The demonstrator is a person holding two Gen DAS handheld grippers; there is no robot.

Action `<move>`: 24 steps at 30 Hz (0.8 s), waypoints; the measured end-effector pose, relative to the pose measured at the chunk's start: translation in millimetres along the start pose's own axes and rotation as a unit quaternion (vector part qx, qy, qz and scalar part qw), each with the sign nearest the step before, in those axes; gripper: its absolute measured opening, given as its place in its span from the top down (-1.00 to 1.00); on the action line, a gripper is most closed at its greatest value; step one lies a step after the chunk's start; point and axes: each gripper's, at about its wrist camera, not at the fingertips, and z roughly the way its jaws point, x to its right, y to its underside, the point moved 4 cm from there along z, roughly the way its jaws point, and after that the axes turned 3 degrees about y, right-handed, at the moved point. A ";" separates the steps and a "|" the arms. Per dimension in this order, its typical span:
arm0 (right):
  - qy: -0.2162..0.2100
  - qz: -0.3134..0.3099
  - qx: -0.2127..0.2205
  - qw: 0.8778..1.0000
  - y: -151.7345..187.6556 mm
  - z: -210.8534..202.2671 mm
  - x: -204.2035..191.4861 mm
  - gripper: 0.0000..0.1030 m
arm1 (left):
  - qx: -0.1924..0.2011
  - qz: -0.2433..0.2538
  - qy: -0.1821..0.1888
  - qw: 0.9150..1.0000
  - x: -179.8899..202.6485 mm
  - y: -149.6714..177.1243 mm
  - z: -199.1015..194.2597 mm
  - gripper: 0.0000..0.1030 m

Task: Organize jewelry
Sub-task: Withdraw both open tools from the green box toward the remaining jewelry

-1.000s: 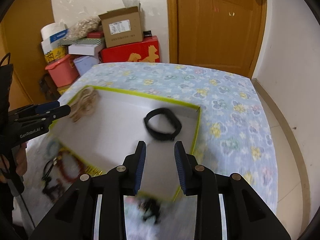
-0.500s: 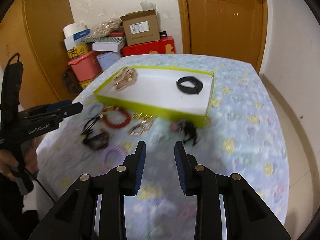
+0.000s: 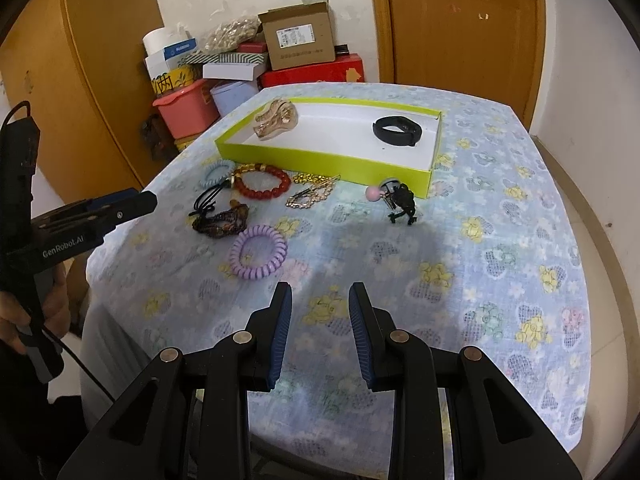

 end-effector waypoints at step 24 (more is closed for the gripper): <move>0.021 0.004 -0.002 1.000 -26.2 35.6 25.4 0.41 | -0.036 0.024 0.009 0.999 2.5 -3.3 59.2 0.21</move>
